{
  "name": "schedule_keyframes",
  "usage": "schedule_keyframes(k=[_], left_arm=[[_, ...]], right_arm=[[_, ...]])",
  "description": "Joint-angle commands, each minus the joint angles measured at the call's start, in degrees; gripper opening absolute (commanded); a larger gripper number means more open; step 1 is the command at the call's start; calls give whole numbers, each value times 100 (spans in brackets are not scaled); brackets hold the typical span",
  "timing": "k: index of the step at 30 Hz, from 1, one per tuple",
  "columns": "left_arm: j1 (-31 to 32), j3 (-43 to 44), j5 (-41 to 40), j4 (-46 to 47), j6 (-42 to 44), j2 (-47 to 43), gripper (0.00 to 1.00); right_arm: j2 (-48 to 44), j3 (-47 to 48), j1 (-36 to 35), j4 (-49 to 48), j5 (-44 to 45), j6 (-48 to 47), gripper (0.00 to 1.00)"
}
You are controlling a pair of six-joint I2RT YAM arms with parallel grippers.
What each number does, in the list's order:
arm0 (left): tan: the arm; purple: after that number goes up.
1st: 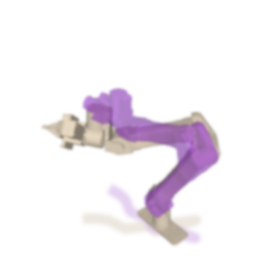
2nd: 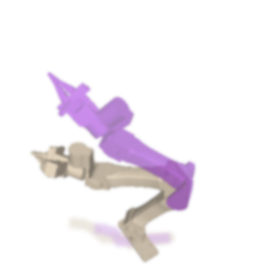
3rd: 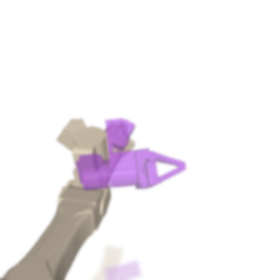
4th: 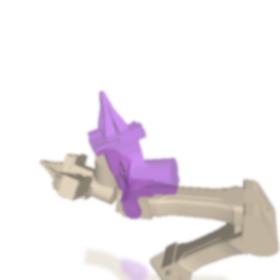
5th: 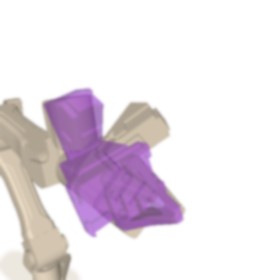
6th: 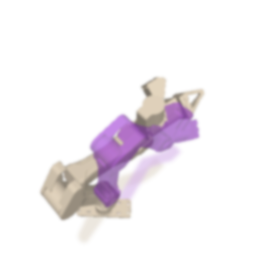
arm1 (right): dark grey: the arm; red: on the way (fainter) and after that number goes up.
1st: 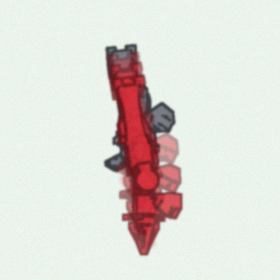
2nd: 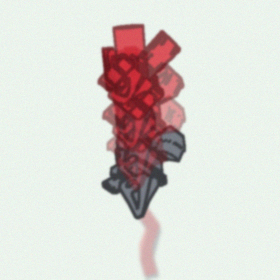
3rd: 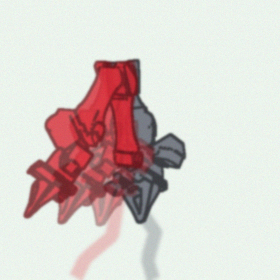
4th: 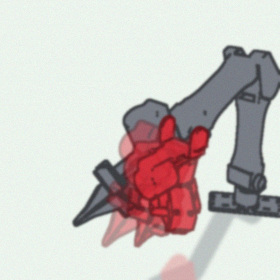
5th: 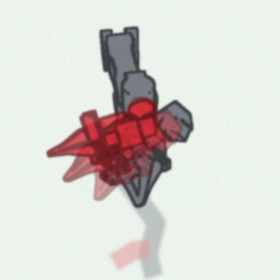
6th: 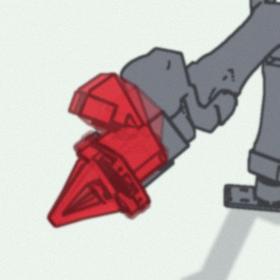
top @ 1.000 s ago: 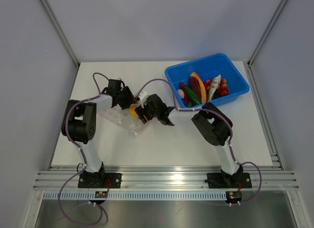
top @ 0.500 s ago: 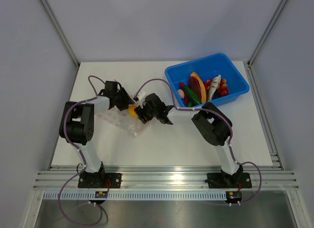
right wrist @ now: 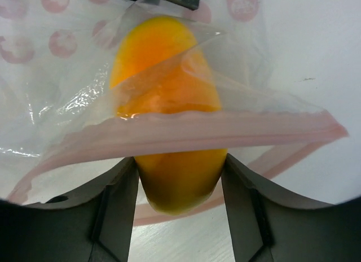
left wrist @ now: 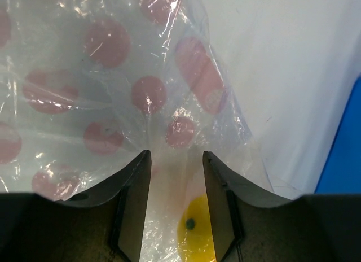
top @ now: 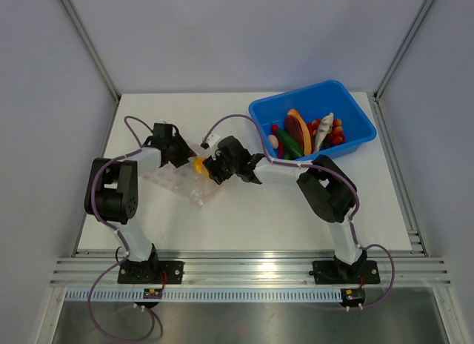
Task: Open the zip-top bag and remove the fake food
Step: Pick up the fake fruit from the zipper food storage bag.
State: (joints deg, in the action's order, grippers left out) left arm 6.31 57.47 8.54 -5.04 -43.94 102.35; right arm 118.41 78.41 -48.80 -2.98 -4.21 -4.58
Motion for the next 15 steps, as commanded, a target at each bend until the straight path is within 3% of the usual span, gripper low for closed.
schedule_keyframes(k=[1, 9, 15], left_arm=[[-156, -253, -422, 161, -237, -434, 44], [-173, -351, -1045, -128, -325, -768, 45], [-208, -359, -1214, -260, -510, -830, 47]], right_arm=[[-319, 578, -69, 753, -28, 115, 10], [-222, 1369, -69, 2405, 130, 300, 9], [-520, 1396, -60, 3030, 666, 229, 9]])
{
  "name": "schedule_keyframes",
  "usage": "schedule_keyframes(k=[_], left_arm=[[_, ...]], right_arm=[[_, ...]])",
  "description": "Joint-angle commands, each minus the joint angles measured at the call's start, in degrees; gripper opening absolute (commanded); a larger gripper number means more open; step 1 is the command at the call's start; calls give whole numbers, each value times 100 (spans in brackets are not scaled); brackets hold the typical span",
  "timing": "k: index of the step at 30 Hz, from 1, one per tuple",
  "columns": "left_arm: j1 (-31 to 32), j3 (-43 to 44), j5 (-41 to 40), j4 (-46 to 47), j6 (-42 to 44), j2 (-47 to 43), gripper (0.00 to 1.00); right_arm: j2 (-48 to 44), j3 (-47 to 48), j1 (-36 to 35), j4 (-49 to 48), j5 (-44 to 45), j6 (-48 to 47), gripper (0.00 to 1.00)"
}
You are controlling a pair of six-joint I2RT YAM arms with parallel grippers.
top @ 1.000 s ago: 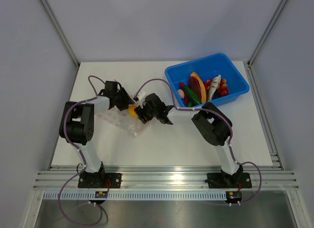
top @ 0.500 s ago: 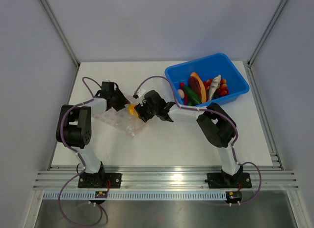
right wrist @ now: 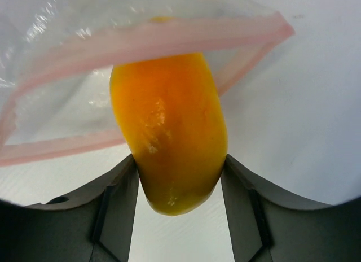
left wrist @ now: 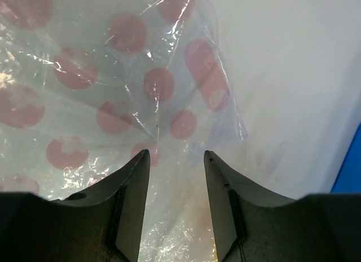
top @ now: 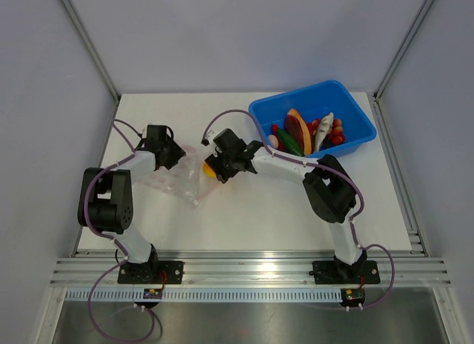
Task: Open the zip-top bag and remove the fake food
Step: Pick up the fake fruit from the zipper food storage bag, then place the fake fruit in the bin.
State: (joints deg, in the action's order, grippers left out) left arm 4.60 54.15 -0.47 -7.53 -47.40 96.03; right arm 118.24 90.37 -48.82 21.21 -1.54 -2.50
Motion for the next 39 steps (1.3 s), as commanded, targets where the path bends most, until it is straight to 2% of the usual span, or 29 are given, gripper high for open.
schedule_keyframes(k=[1, 9, 14, 18, 20, 23, 25, 29, 39], left_arm=[[-47, -45, -313, -3, -199, -207, 47], [-126, -352, -340, 199, -481, -549, 48], [-126, -519, -366, 287, -543, -883, 50], [-117, -625, -314, 349, -578, -1138, 52], [-100, -704, -313, 375, -578, -1314, 54], [40, -722, -383, 358, -560, -1525, 63], [234, -678, -506, 270, -516, -1692, 71], [533, -669, -629, 138, -472, -2105, 78], [876, -625, -437, 32, -367, -2800, 80]], right_arm=[[-573, 183, -58, 682, 539, 30, 9], [-1837, -686, 82, 340, 1323, 92, 8], [-2471, -1143, 548, 112, 954, 215, 8], [-3164, -1548, 1179, -161, 779, 584, 8], [-3341, -1732, 1444, -292, 664, 768, 7], [-3596, -1899, 1831, -477, 681, 935, 8], [-3606, -1953, 1998, -530, 778, 1006, 8], [-3369, -1857, 2174, -653, 1076, 1050, 7], [-2314, -1628, 2508, -803, 1375, 1156, 8]])
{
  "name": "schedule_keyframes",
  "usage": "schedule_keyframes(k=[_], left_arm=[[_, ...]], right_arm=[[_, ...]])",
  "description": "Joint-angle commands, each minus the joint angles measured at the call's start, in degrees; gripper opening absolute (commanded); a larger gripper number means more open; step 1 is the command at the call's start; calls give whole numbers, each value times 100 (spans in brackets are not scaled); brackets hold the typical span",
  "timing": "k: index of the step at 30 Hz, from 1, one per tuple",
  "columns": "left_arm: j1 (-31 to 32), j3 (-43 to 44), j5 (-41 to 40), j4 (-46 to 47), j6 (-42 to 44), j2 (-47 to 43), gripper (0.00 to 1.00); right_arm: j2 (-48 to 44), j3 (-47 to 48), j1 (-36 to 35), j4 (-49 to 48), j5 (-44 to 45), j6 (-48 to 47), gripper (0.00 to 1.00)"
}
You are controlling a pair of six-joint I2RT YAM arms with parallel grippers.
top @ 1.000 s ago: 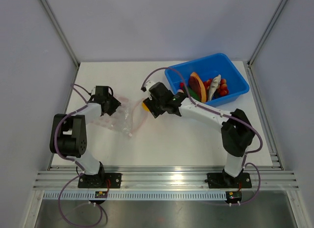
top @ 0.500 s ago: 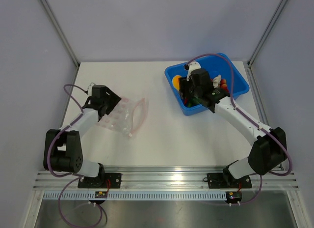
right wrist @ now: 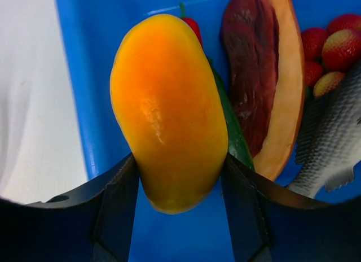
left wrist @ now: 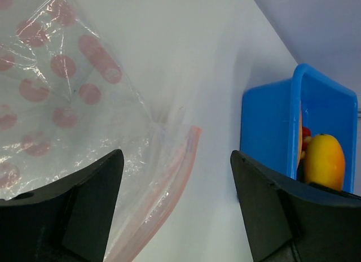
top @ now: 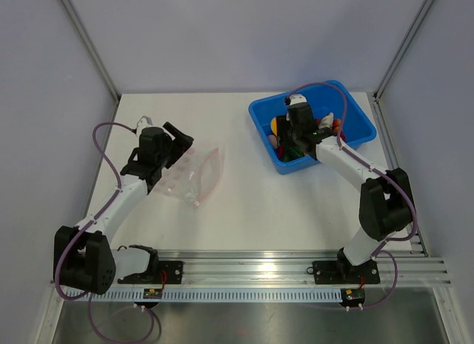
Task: Open the zip-top bag and remove the fake food
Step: Place the fake fruit in the bin, then reset both arms
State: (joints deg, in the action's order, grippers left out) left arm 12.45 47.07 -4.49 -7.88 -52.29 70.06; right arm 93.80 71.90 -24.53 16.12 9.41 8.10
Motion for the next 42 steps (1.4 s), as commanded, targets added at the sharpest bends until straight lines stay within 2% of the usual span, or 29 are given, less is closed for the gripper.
schedule_keyframes(k=[1, 5, 6, 7, 9, 17, 20, 22, 25, 27, 29, 35, 39, 42], left_arm=[[109, 83, -17, 76, 114, -230, 80], [144, 66, 97, 137, 140, -291, 80], [153, 57, 115, 155, 140, -300, 80], [153, 57, 115, 164, 149, -300, 80], [170, 48, 133, 164, 167, -318, 80], [188, 13, 203, 208, 176, -318, 81], [197, 22, 238, 199, 211, -344, 81], [205, 13, 247, 225, 211, -353, 81], [205, 22, 300, 234, 237, -362, 81], [214, 30, 352, 234, 254, -362, 82], [232, 48, 361, 234, 272, -370, 82], [319, 39, 588, 278, 412, -528, 85], [451, -101, 616, 471, 509, -861, 89], [539, -198, 598, 454, 483, -1212, 99]], right_arm=[[182, 228, 98, -311, 316, 87, 8], [542, 351, 133, -233, 491, 87, 9], [586, 360, 133, -232, 587, 95, 12], [604, 369, 133, -232, 649, 122, 19], [640, 343, 142, -258, 798, 157, 41], [307, 246, 142, -232, 711, 315, 53], [8, 53, 142, -372, 571, 403, 67], [-98, -18, 142, -364, 509, 456, 68], [-265, -61, 142, -285, 439, 535, 77], [-476, -158, 142, -337, 378, 596, 89], [-687, -325, 142, -460, 430, 632, 96], [-1337, -817, 142, -847, 386, 859, 97], [-1759, -923, 142, -620, 702, 1317, 98], [-2337, -1010, 142, -426, 931, 1650, 99]])
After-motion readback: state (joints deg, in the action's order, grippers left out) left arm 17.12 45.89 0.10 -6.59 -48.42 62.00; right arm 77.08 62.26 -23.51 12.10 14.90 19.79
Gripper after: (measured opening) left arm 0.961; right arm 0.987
